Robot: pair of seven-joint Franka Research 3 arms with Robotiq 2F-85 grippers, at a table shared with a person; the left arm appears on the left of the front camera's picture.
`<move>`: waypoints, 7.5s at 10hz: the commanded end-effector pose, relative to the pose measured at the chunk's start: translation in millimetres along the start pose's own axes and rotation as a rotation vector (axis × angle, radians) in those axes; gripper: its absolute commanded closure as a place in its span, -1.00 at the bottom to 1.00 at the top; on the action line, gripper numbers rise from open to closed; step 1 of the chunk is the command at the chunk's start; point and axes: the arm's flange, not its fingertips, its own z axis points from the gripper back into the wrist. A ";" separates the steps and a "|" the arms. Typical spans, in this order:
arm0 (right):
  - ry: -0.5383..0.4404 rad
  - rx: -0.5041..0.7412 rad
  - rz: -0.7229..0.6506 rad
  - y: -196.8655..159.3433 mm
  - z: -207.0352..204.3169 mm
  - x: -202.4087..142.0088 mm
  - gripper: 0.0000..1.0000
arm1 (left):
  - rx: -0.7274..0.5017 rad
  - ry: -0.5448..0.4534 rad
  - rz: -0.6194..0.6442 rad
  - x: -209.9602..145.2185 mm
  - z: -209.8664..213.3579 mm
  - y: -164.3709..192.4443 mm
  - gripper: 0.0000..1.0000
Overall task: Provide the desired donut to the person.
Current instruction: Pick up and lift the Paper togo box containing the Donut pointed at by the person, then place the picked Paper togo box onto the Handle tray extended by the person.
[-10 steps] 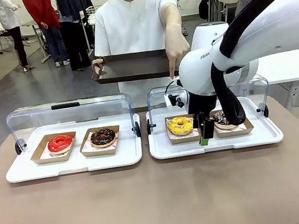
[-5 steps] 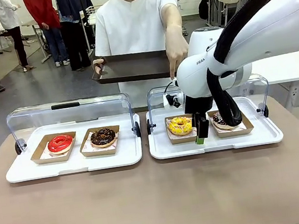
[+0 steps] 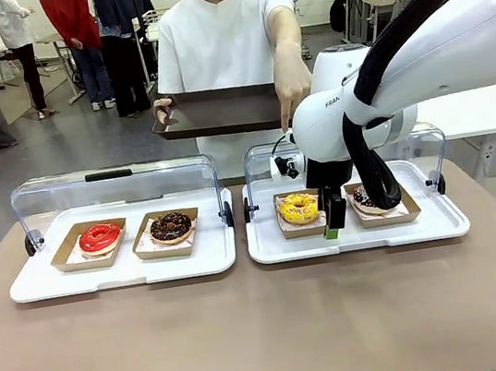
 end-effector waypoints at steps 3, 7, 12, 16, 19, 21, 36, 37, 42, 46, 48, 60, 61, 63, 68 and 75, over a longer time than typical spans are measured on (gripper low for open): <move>0.004 -0.002 -0.039 -14.5 -14.2 -10.3 -1.00 | -0.002 -0.006 -0.004 0.9 1.6 -1.3 -1.00; 0.001 -0.004 -0.050 -26.3 -22.9 -9.0 -1.00 | -0.002 -0.006 -0.004 0.9 1.6 -1.3 -1.00; -0.015 0.000 -0.054 -38.6 -33.9 -9.9 -1.00 | -0.002 -0.006 -0.004 0.9 1.6 -1.3 -1.00; -0.013 0.015 -0.035 -37.7 -40.9 -11.6 -1.00 | -0.002 -0.006 -0.004 0.9 1.6 -1.3 -1.00; -0.014 0.009 -0.026 -37.3 -40.9 -13.1 1.00 | -0.002 -0.006 -0.004 0.9 1.6 -1.3 -1.00; -0.013 0.012 -0.029 -36.8 -42.5 -14.8 1.00 | -0.002 -0.006 -0.004 0.9 1.6 -1.3 -1.00; 0.156 0.012 0.160 58.2 70.8 52.7 1.00 | -0.002 -0.006 -0.004 0.9 1.6 -1.3 -1.00; 0.173 0.005 0.162 68.7 88.2 57.7 1.00 | -0.002 -0.006 -0.004 0.9 1.6 -1.3 -1.00; 0.198 -0.080 0.151 116.9 202.6 85.8 1.00 | -0.002 -0.006 -0.004 0.9 1.6 -1.3 -1.00; 0.210 -0.154 0.119 118.8 262.9 102.1 1.00 | -0.002 -0.006 -0.004 0.9 1.6 -1.3 -1.00; 0.200 -0.127 0.132 105.5 259.5 97.8 1.00 | -0.002 -0.006 -0.004 0.9 1.6 -1.3 -1.00; 0.179 -0.149 0.140 120.1 267.2 93.9 1.00 | -0.002 -0.006 -0.004 0.9 1.6 -1.3 -1.00; 0.179 -0.149 0.140 120.1 267.2 93.9 1.00 | -0.002 -0.006 -0.004 0.9 1.6 -1.3 -1.00; 0.179 -0.149 0.140 120.1 267.2 93.9 1.00 | -0.002 -0.006 -0.004 0.9 1.6 -1.3 -1.00; 0.179 -0.149 0.140 120.1 267.2 93.9 1.00 | -0.002 -0.006 -0.004 0.9 1.6 -1.3 -1.00; 0.119 -0.212 0.078 74.2 281.1 107.1 0.96 | -0.002 -0.006 -0.004 0.9 1.6 -1.3 -1.00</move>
